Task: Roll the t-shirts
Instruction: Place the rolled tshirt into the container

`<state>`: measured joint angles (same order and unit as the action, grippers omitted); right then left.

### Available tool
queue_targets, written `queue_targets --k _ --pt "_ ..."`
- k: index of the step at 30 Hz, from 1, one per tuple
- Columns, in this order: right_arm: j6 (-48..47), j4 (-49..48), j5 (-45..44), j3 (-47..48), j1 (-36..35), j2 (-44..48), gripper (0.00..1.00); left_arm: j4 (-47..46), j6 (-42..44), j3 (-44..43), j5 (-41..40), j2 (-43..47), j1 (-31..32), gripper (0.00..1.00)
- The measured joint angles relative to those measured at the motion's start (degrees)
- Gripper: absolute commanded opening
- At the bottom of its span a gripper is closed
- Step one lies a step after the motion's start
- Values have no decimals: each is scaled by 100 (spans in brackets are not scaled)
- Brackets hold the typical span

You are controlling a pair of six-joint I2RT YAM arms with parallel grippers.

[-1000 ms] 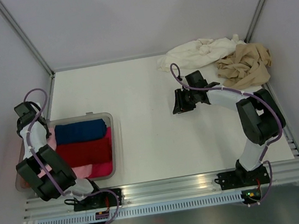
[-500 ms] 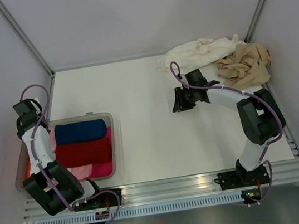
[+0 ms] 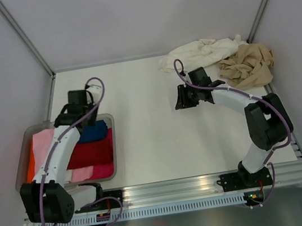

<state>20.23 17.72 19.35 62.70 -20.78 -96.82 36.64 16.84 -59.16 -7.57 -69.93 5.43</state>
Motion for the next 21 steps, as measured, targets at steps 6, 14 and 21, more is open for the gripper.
queue_targets --k 6,14,21 --pt "118 -7 -330 2 -24 326 38 -162 2 887 382 -31 1228 37" --pt "245 17 -669 2 -105 555 39 -284 11 1390 879 188 1261 38" --pt "245 96 -839 2 -127 601 39 -308 13 1456 1276 192 1497 40"
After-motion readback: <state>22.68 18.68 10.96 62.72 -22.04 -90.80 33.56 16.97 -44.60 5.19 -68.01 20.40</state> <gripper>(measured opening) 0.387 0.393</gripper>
